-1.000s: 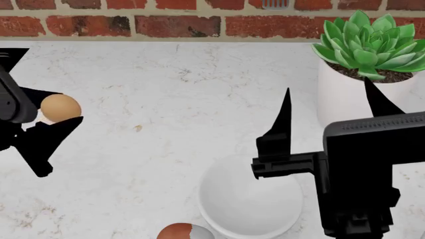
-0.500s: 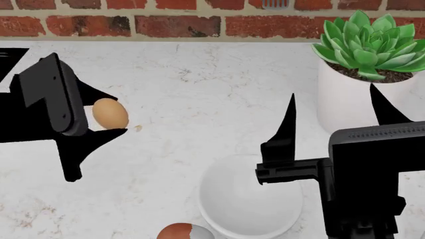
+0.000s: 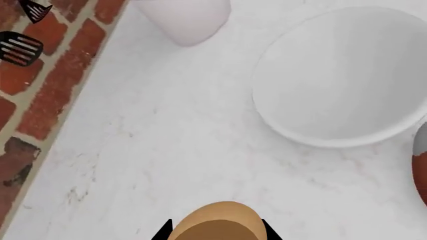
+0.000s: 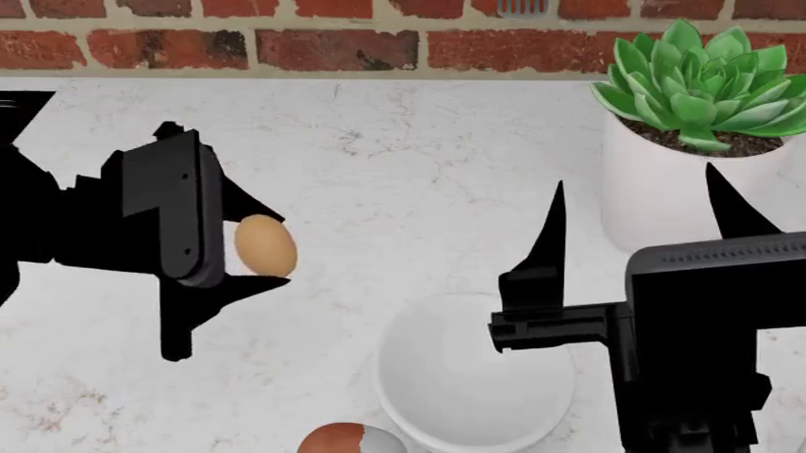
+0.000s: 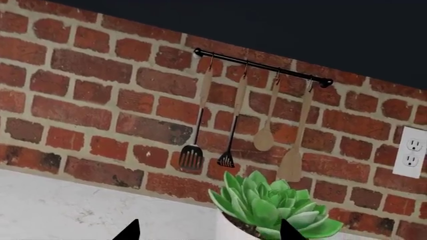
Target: Place the eggs and milk next to the bowl.
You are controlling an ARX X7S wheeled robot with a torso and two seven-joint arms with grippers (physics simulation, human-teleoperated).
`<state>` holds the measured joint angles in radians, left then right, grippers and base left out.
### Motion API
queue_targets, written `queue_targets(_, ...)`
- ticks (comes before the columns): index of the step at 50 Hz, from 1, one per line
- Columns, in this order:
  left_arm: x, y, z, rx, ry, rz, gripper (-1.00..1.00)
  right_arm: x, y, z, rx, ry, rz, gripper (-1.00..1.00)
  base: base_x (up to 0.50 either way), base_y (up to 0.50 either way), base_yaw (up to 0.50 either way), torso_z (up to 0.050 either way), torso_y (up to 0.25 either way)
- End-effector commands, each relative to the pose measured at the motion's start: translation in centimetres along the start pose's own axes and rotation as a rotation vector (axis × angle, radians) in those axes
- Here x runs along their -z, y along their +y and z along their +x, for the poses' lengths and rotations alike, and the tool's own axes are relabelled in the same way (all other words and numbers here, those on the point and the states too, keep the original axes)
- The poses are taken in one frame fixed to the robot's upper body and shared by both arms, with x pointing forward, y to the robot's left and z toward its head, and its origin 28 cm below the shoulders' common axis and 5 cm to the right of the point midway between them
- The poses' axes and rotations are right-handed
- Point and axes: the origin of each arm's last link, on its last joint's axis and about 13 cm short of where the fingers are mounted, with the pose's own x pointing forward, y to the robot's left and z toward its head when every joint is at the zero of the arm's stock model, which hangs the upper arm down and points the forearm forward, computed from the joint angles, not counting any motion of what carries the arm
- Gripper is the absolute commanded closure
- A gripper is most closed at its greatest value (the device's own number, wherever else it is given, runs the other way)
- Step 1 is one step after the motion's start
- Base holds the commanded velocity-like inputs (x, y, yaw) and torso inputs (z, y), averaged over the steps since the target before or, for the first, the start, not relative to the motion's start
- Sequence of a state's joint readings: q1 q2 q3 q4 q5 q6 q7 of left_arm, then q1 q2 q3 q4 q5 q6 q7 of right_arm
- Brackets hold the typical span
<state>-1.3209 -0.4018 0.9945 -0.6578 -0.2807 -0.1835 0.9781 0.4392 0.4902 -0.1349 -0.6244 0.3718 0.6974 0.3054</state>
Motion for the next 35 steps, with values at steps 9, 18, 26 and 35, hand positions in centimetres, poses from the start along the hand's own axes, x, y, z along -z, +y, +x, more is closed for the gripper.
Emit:
queue_targets(9,-0.8,-0.6,3.5,0.115,-0.007,0.018,1.0,-0.3,-0.5,-0.1,0.014,-0.007,-0.001,-1.0,0.0,0.0,0.0,0.0,0.0)
queue_targets(18,-0.8,-1.1,4.6,0.152,0.006,0.032,1.0,-0.1,-0.7,-0.4,0.024,-0.003,0.001,-1.0,0.0,0.0,0.0,0.0,0.0)
queue_targets(26,-0.2,-1.4,5.4,0.171,0.015,0.034,1.0,-0.1,-0.8,-0.5,0.027,0.0,-0.002,-1.0,0.0,0.0,0.0,0.0,0.0)
queue_targets(35,0.3,-2.0,6.0,0.193,0.023,0.03,1.0,0.0,-0.8,-0.4,0.026,0.005,-0.006,-1.0,0.0,0.0,0.0,0.0,0.0)
